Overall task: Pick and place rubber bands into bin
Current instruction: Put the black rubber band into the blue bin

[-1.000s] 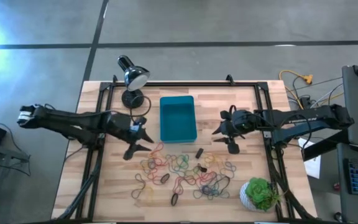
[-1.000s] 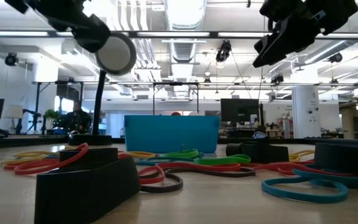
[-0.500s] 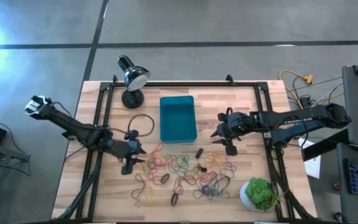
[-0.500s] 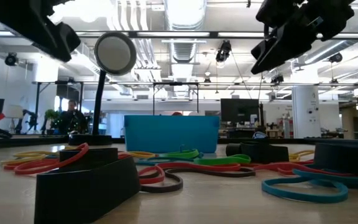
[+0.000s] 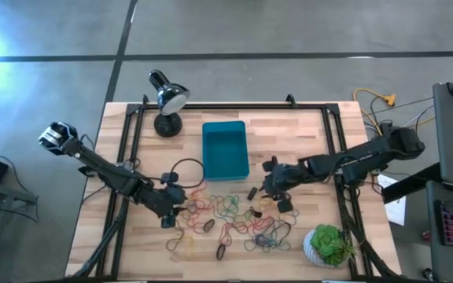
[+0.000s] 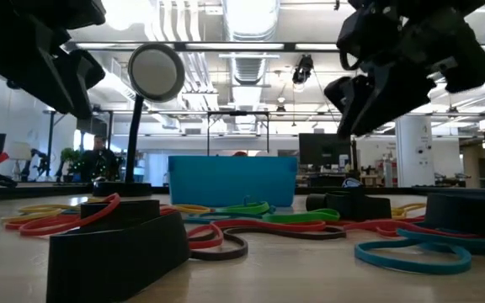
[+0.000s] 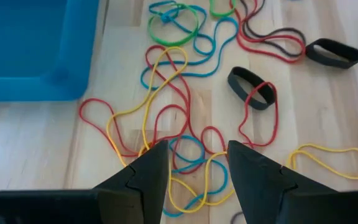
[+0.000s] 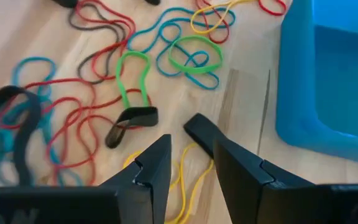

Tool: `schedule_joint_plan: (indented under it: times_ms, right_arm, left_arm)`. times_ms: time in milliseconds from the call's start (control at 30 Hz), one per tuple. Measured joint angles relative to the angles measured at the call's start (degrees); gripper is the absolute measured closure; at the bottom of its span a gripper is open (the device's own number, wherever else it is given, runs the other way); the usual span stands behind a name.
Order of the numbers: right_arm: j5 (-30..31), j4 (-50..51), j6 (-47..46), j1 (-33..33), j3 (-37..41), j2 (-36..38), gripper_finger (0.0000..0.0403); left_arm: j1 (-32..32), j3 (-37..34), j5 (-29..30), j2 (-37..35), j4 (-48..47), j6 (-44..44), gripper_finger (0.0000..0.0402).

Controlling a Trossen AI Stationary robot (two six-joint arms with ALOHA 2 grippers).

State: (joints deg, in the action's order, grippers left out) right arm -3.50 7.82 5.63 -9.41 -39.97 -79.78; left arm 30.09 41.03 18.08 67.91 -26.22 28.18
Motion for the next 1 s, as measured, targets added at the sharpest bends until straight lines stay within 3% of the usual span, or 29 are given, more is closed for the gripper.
schedule_joint_plan:
  times_ms: [333,600,800,1000]
  right_arm:
    - [14.65,-3.22,3.16,-4.77,-0.95,-7.25,0.0294]
    - [15.91,-6.56,2.30,-5.07,-0.96,-12.47,0.0285]
    - [20.25,-7.99,2.30,-5.35,-1.55,-15.88,0.0277]
    - [20.47,-8.21,2.95,-5.35,-2.81,-17.85,0.0273]
  left_arm:
    - [2.53,0.23,2.54,-0.65,0.39,0.04,0.0252]
    - [5.22,-0.16,6.24,-2.17,0.22,-0.24,0.0252]
    - [5.98,-0.19,6.41,-2.63,0.08,-0.27,0.0252]
    - [6.03,-0.25,6.48,-3.24,-0.07,-0.42,0.0252]
